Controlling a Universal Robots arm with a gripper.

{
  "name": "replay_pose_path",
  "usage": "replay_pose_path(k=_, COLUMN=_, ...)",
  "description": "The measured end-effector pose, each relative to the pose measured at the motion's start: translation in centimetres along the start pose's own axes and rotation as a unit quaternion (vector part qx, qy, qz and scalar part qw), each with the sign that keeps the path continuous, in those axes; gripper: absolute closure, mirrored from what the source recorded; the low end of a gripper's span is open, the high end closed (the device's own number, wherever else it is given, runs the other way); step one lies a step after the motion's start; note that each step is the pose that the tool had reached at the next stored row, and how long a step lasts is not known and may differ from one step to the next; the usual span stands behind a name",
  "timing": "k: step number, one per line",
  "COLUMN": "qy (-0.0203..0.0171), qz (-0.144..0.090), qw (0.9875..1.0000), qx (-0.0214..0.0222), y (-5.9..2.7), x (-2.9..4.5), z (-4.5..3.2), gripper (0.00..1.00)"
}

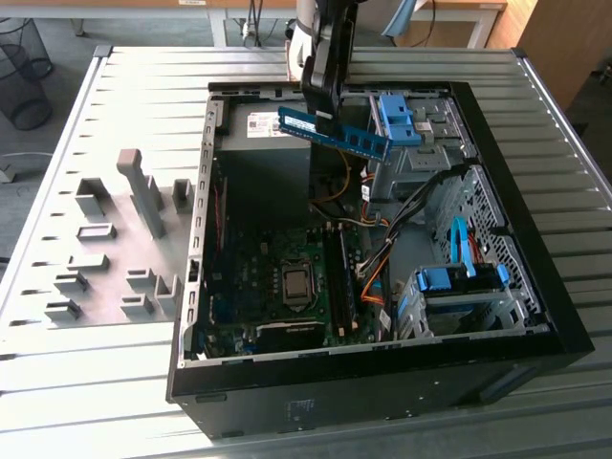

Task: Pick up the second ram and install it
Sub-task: 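Insert the second ram into the second slot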

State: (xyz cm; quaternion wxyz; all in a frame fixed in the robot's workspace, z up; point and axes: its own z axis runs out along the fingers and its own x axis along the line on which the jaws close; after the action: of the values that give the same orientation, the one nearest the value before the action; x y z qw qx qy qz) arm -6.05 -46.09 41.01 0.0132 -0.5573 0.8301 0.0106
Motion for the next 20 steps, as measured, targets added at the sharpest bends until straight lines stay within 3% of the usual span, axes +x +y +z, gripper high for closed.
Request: replay_pose_path(k=20, qy=-0.0001, qz=0.033, qw=0.9995, qx=0.0011, y=0.0, x=0.0, z=0.01, gripper=0.87)
